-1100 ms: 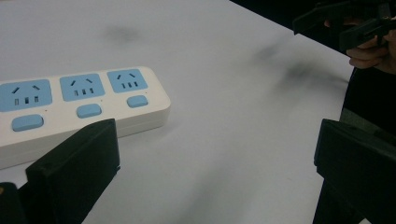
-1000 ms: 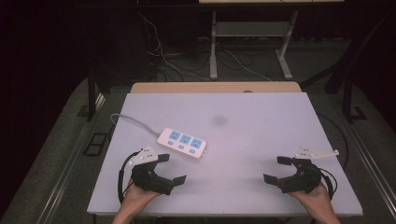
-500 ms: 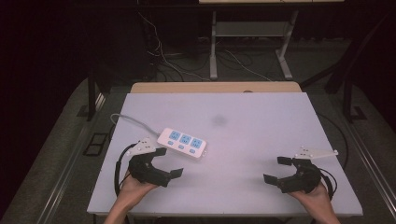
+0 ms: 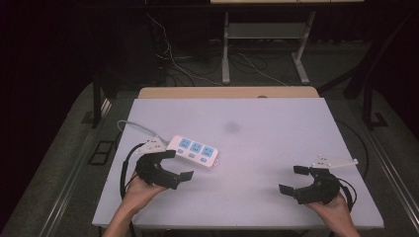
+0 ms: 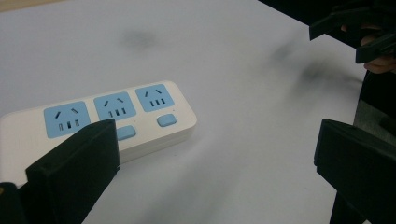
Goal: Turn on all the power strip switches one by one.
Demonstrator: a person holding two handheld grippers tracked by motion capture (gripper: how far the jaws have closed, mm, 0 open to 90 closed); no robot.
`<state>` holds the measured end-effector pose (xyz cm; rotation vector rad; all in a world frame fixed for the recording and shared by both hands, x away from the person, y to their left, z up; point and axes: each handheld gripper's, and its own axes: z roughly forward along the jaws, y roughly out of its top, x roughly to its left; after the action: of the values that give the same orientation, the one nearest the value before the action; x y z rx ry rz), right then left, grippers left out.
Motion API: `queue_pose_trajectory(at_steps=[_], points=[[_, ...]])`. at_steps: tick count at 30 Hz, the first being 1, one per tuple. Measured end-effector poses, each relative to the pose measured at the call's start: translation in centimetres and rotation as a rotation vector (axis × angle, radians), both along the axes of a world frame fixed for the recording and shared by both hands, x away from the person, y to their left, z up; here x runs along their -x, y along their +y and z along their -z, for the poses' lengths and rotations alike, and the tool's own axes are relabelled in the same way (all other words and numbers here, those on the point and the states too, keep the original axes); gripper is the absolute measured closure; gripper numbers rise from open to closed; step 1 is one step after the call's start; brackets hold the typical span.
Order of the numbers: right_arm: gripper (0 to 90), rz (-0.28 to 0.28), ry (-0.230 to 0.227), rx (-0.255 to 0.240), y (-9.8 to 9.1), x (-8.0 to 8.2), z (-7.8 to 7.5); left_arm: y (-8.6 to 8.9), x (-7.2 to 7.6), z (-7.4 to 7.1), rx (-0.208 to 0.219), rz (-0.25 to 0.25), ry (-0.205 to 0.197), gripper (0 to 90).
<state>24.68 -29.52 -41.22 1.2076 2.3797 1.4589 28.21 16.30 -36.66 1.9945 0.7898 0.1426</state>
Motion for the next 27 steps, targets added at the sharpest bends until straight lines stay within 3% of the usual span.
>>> queue_pose_trajectory(at_steps=[12, 27], points=[[0.6, -0.004, 0.001, 0.000, 0.0, 0.0, 0.0, -0.8, -1.4, -0.1, -0.022, 0.011, 0.024, 0.0], [0.6, -0.005, 0.001, 0.006, 0.0, 0.0, 0.1, -1.8, -3.1, 0.0, -0.085, 0.043, 0.053, 0.0]])
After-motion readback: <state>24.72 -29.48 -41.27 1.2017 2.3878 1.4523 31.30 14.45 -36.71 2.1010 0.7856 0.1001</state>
